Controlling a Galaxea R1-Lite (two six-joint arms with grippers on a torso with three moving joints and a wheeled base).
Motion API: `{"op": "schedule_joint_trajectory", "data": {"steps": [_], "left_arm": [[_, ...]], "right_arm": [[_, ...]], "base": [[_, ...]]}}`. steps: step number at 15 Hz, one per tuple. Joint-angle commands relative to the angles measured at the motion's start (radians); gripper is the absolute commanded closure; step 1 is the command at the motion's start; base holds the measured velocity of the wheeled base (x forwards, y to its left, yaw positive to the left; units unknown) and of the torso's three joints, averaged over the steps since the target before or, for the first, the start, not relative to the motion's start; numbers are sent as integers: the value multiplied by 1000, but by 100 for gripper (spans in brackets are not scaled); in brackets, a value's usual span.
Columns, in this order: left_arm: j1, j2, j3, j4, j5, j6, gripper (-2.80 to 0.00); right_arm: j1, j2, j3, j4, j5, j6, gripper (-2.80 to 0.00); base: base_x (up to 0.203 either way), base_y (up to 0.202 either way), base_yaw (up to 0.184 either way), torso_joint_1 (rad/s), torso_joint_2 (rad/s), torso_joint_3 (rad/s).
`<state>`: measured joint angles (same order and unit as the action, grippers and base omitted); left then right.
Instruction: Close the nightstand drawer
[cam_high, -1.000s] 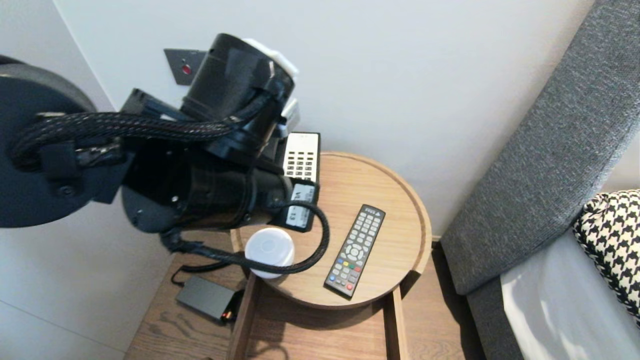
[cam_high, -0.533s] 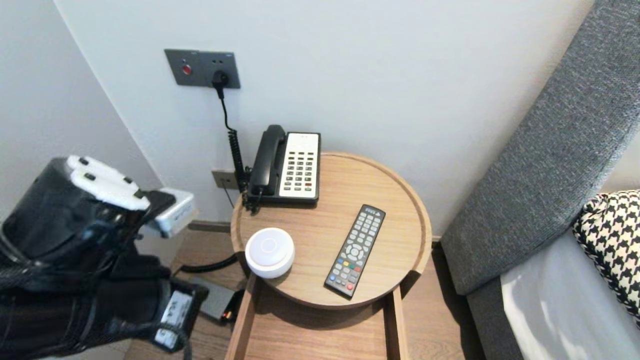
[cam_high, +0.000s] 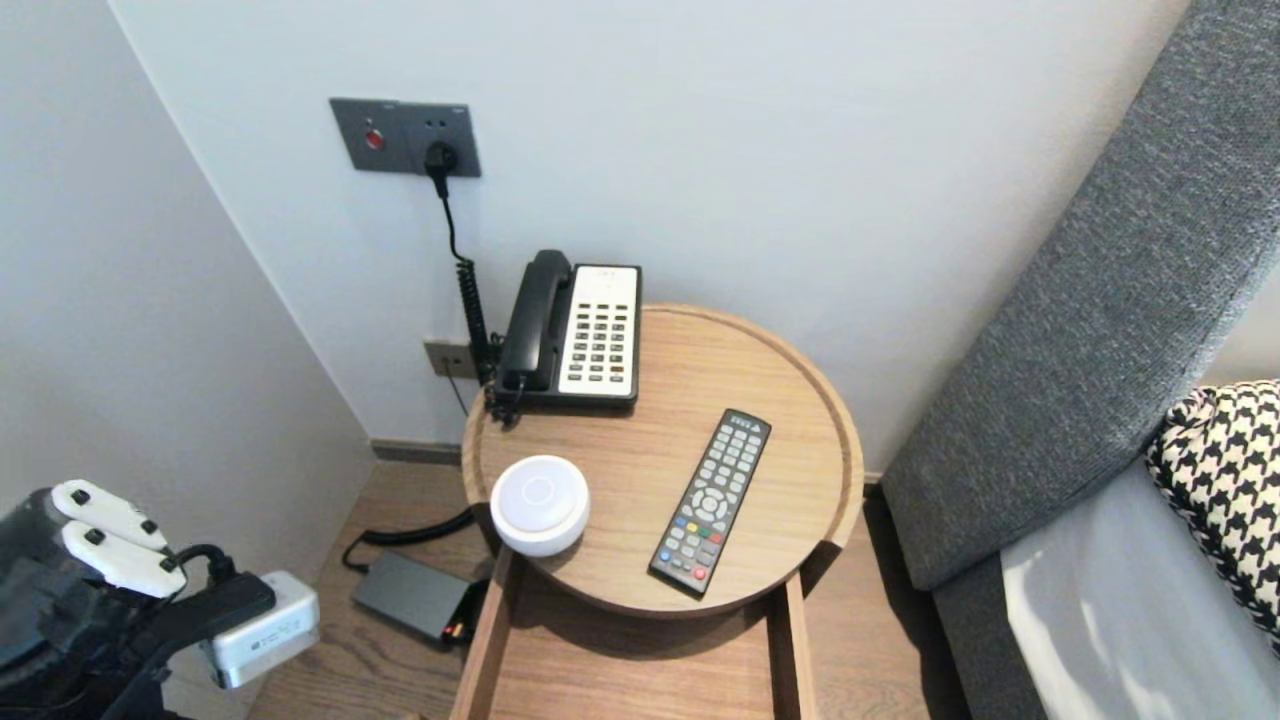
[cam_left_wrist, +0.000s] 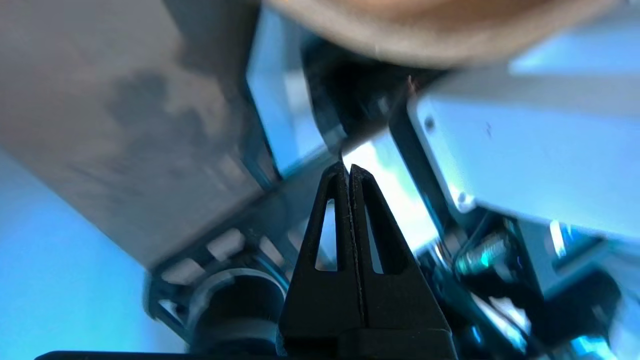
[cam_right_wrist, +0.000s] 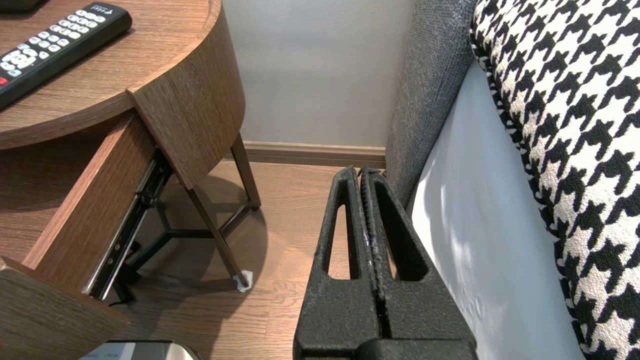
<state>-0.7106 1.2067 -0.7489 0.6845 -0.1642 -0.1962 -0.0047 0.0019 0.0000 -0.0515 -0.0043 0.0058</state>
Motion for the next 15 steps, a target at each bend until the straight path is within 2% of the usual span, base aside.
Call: {"op": "schedule_joint_trajectory", "data": {"steps": [1, 6, 9, 15], "left_arm": [[12, 53, 46, -9, -25, 2, 0], [14, 138, 127, -150, -45, 9, 0], [17, 175, 155, -251, -94, 5, 0], [19, 186, 200, -350, -98, -31, 0]], "right_arm": [[0, 1, 25, -1, 0, 0, 0], [0, 1, 25, -1, 0, 0, 0], [0, 1, 25, -1, 0, 0, 0], [0, 1, 25, -1, 0, 0, 0]], "base": [[0, 0, 0, 0, 0, 0], [0, 0, 0, 0, 0, 0], [0, 0, 0, 0, 0, 0], [0, 0, 0, 0, 0, 0]]}}
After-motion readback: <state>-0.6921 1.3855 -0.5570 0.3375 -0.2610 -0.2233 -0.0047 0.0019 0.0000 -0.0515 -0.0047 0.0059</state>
